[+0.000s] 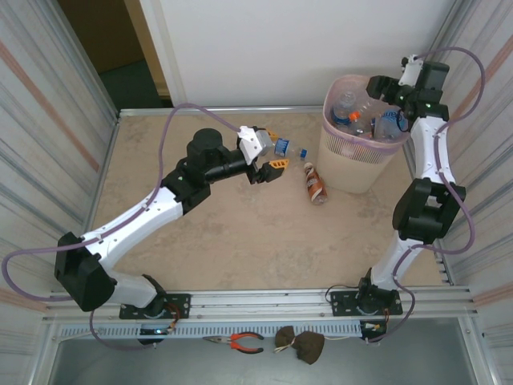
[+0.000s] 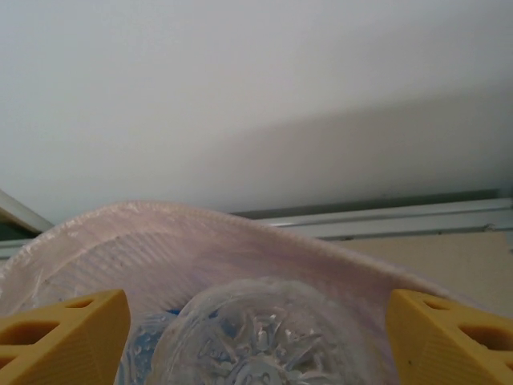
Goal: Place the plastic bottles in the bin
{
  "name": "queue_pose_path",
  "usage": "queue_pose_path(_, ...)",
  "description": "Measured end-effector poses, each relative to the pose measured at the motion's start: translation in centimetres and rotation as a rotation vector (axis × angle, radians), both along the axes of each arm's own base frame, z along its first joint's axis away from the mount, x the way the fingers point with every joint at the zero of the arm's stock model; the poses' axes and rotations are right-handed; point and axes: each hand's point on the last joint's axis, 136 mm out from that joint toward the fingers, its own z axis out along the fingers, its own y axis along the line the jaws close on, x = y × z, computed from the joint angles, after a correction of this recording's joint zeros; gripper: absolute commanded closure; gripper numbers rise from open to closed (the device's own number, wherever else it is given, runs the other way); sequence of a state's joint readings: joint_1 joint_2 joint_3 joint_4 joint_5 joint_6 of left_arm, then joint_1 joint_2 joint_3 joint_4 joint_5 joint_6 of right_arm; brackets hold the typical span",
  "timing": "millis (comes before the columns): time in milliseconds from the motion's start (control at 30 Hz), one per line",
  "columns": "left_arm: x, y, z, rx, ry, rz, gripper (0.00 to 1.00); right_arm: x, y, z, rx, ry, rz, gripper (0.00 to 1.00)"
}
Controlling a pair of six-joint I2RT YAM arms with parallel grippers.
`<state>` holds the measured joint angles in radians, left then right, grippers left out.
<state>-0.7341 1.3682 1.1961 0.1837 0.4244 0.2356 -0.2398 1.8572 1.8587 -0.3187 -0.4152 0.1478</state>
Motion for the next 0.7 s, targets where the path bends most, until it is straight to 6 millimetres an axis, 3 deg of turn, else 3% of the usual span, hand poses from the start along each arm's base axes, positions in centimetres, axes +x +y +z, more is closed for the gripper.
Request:
queue_pose_path(100, 0.1, 0.1, 0.0, -0.001, 0.001, 0.002, 0.31, -0.7, -0.9, 2.6, -0.024, -0.045, -0.034, 0.23)
queue_pose_path(233, 0.1, 0.1, 0.0, -0.002, 0.004, 0.002, 0.31, -2.0, -1.1, 6.7, -0.048, -0.122, -0.046, 0.44)
queue_pose_path(333, 0.1, 0.1, 0.0, -0.002, 0.005, 0.002, 0.31, -2.4, -0.7, 8.6, -0.054, -0.162, -0.026, 0.56)
queue_pose_path(533, 0.1, 0.1, 0.0, -0.002, 0.005, 0.002, 0.31, -1.9, 1.0, 7.9, -0.027, -0.142, 0.068, 0.69)
queue_pose_path(700, 0.1, 0.1, 0.0, -0.002, 0.005, 0.003, 0.30, -0.3, 1.5, 3.6, 0.015, -0.047, 0.113, 0.74)
